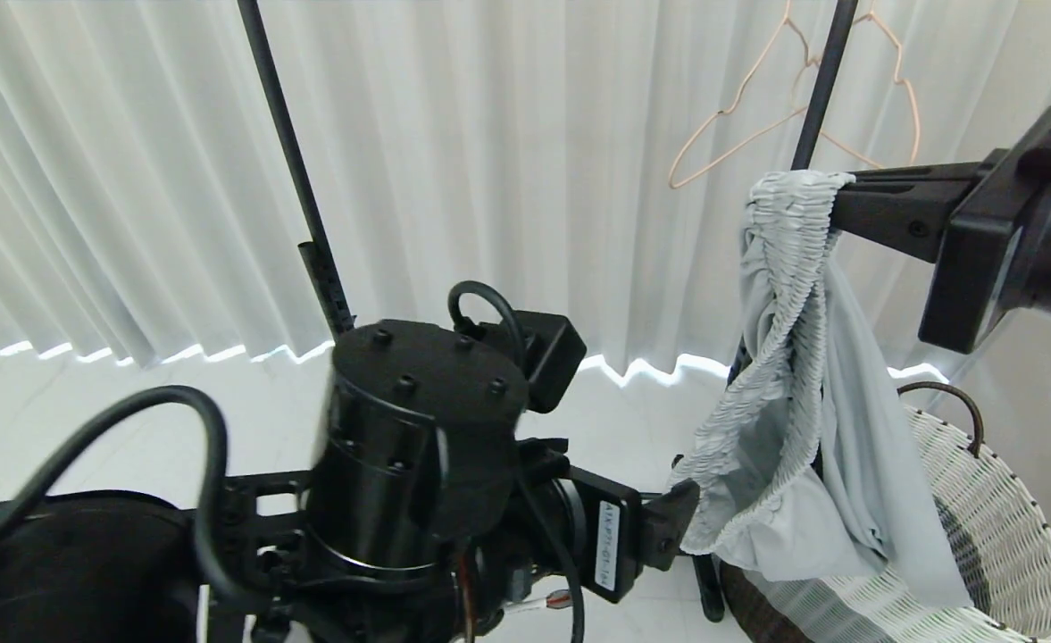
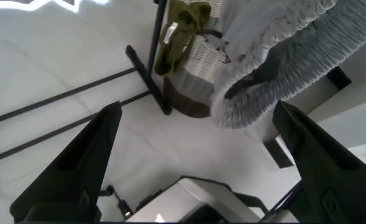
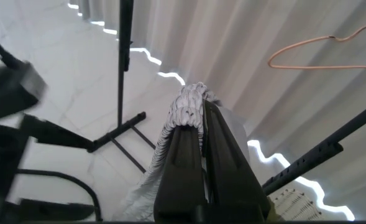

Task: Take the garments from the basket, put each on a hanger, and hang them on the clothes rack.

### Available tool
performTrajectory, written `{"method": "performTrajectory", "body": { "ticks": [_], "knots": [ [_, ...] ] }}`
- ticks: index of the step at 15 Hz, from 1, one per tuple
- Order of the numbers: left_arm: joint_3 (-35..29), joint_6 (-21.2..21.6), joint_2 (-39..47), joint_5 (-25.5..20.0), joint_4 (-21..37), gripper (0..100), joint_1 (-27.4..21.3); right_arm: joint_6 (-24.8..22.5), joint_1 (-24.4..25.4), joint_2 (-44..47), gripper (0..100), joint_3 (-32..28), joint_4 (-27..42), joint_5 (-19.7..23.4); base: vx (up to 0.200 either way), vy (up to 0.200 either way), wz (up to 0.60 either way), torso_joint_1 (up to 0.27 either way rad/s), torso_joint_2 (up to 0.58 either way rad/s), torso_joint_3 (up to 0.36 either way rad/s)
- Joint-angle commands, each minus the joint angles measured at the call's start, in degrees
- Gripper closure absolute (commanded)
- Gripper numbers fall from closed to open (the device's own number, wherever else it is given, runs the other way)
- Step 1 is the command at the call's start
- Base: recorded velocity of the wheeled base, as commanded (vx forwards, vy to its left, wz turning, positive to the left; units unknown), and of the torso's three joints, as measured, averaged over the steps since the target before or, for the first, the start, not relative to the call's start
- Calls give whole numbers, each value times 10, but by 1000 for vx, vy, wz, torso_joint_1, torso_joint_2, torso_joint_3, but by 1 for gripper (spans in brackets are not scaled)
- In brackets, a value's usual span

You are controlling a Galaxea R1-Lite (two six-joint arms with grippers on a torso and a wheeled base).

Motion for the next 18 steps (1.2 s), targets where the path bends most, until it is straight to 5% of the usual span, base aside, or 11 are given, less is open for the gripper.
{"method": "performTrajectory", "body": {
  "ticks": [1,7,12,13,18],
  "knots": [
    [-4,-13,78,-3,-49,0,-2,5,8,-10,100,1,2,-1,0,0,0,0,0,0],
    [-1,-120,141,-3,-72,0,15,17,9,-16,100,4,-1,0,0,0,0,0,0,0],
    [8,-128,154,0,-97,0,15,17,9,-22,100,1,2,-1,0,0,0,0,0,0],
    [21,-126,152,2,-98,100,15,17,9,-23,100,2,3,-1,0,0,0,0,0,0],
    [110,-113,59,90,-100,100,-1,17,-12,-25,100,18,12,-9,0,0,0,0,0,0]
  ]
}}
